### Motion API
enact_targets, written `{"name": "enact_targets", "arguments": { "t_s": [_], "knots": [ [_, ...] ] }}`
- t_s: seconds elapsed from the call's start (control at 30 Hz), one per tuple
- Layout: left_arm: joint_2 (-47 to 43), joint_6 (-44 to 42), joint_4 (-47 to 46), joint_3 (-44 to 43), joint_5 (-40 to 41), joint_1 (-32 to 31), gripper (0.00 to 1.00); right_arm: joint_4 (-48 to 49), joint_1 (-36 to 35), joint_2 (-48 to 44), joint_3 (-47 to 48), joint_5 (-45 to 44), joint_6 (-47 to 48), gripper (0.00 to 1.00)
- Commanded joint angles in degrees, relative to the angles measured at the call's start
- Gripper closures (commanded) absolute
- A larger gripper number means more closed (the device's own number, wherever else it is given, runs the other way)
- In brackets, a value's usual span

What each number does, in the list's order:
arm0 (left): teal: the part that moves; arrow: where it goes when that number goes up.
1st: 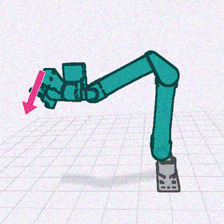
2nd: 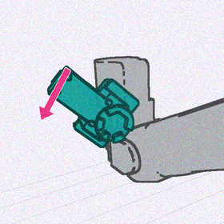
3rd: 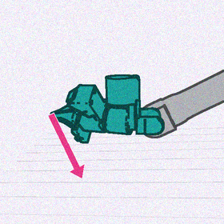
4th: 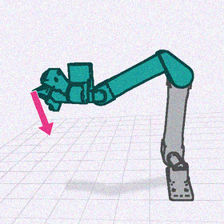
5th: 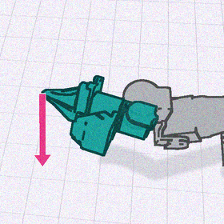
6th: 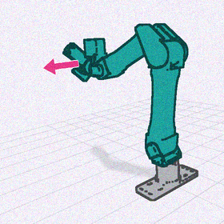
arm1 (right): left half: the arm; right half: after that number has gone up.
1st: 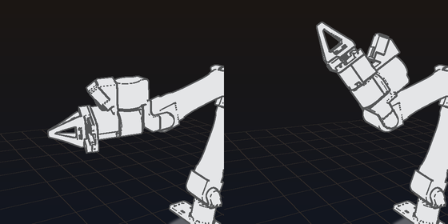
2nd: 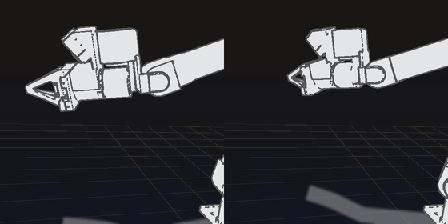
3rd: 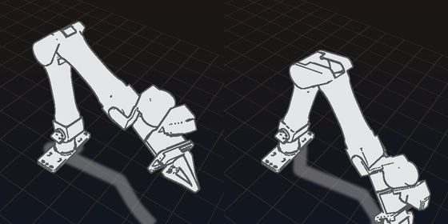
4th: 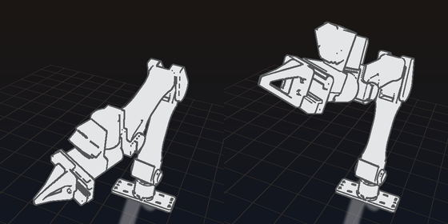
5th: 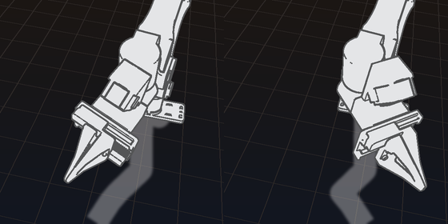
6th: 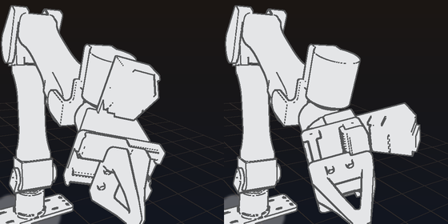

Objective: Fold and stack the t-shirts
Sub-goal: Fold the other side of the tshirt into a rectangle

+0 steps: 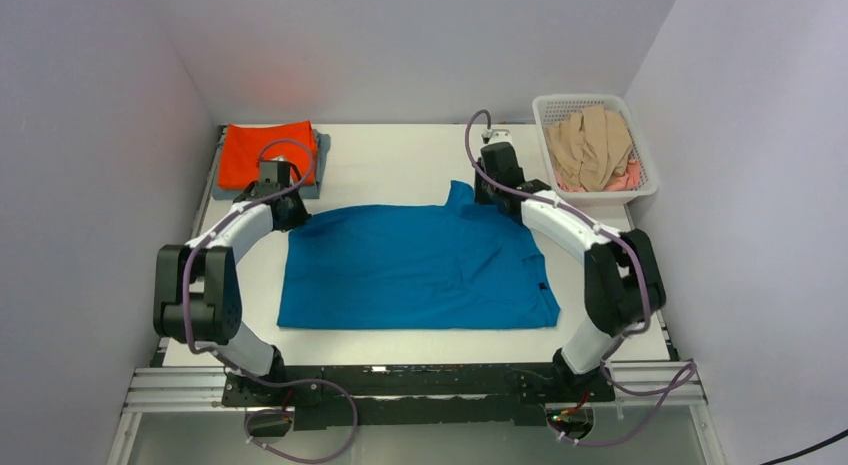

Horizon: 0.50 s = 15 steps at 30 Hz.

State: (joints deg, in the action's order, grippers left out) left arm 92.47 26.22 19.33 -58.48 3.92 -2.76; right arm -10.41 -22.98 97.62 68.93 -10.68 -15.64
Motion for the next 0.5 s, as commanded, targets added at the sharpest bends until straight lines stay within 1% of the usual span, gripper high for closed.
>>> {"name": "enact_targets", "arguments": {
  "t_s": [0.0,0.1,0.27,0.47],
  "knots": [
    [-7.6,1.2,-4.5,5.5,0.3,-0.8,1.00,-0.6,-2.9,-9.4,-6.0,-3.6,-1.5,1.00],
    [-13.0,2.5,-5.1,10.5,1.9,-1.4,1.00,-2.2,-4.8,-15.0,-10.5,-4.7,-2.2,1.00],
    [-20.6,4.0,-7.8,18.1,1.7,-2.3,1.00,-5.9,-7.0,-23.2,-15.1,-5.9,-3.5,1.00],
    [-26.8,6.1,-7.4,23.7,4.2,-3.3,1.00,-10.4,-7.8,-31.1,-19.5,-5.0,-5.3,1.00]
  ]
}}
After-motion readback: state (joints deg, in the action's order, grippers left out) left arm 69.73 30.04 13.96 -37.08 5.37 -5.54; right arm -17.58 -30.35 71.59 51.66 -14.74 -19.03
